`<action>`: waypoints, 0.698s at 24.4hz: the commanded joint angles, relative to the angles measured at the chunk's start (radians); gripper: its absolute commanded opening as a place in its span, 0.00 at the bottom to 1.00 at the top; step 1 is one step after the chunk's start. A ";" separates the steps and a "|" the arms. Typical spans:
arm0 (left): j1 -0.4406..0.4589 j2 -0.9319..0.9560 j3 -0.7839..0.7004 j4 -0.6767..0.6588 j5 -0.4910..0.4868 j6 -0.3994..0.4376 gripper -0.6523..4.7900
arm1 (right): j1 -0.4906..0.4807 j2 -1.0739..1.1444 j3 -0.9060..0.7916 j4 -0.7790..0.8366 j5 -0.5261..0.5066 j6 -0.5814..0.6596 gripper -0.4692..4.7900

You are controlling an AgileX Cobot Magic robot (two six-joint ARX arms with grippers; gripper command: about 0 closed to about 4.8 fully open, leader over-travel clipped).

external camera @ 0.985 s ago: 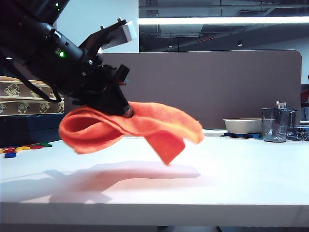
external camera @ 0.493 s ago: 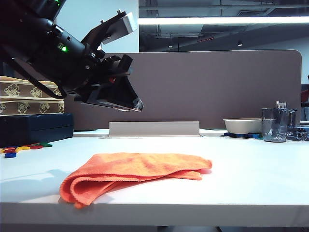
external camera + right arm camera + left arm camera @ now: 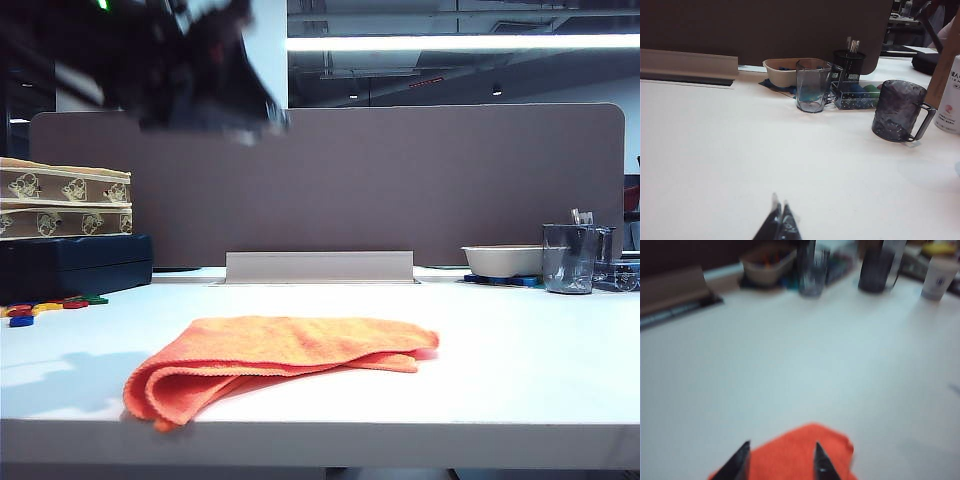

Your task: Use an orange cloth to wipe the letter magnets on the table away for a distance.

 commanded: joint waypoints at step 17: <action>0.001 -0.488 0.004 -0.450 -0.046 0.050 0.40 | 0.000 -0.004 -0.008 0.013 0.001 0.001 0.08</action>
